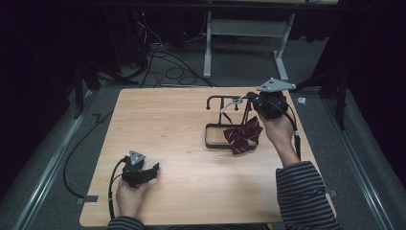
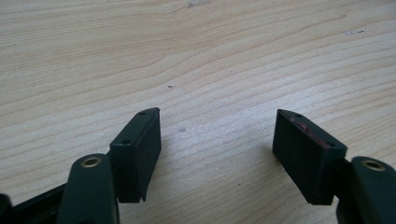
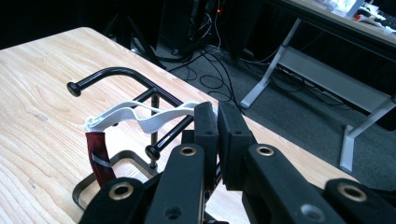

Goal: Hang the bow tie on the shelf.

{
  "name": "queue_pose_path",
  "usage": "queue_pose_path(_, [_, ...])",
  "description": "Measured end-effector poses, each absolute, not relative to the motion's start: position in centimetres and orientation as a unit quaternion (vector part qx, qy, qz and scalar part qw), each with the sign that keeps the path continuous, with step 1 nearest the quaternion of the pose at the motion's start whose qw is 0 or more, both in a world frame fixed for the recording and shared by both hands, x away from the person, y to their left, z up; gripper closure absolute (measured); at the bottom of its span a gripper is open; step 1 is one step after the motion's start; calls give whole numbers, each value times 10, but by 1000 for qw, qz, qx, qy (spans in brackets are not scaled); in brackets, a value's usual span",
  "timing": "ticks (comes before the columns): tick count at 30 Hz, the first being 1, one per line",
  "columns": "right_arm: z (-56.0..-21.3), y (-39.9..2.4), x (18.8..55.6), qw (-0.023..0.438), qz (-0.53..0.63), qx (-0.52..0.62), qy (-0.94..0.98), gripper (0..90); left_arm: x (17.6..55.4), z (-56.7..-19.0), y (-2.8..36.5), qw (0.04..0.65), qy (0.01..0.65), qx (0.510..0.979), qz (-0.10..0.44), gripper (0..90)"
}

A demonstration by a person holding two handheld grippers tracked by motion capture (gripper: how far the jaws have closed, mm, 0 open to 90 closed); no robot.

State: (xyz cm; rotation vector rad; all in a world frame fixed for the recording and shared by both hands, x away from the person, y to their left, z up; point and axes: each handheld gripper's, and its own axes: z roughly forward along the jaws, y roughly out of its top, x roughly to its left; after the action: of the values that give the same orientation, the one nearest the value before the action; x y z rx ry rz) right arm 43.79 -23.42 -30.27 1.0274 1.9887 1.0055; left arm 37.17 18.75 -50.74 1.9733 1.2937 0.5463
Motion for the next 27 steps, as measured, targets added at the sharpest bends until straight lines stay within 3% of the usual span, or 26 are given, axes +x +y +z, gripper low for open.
queue_pose_path(27, [-312,-222,462,333,368,408,767,891,372,-507,188,352,500,762,211,330])
